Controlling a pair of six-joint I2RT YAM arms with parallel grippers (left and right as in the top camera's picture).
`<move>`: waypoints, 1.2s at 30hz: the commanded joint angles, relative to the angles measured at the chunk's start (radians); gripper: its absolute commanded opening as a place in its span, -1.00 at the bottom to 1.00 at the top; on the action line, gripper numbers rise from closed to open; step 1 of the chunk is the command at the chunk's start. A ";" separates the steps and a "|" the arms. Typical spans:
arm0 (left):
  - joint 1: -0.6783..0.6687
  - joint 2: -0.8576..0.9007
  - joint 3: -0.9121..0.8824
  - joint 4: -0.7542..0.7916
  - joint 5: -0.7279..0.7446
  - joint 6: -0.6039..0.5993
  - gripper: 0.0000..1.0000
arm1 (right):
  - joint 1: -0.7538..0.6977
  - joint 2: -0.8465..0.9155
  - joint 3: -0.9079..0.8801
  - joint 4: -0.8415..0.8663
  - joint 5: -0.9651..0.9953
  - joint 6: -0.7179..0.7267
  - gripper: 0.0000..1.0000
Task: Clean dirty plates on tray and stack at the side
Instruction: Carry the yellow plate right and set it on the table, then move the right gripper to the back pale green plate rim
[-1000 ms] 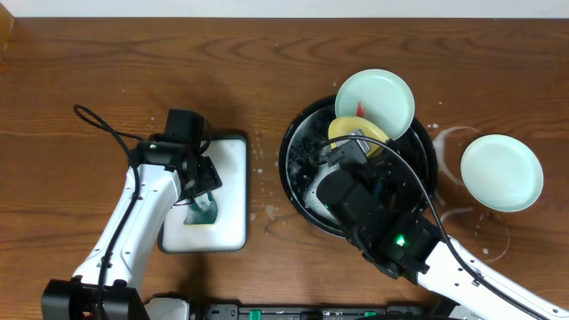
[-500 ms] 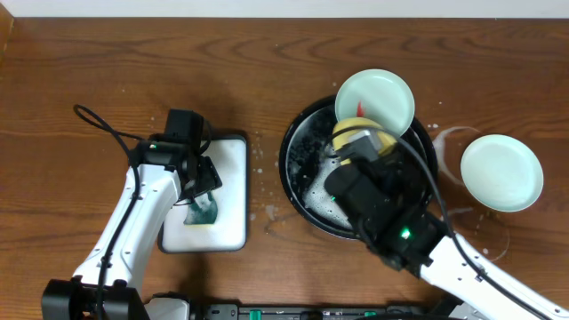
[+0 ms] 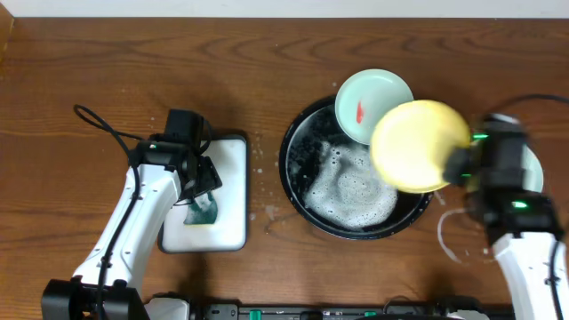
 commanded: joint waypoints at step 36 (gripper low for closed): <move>0.005 -0.002 -0.003 0.001 -0.002 0.006 0.66 | -0.038 0.240 0.035 0.174 -0.397 -0.139 0.11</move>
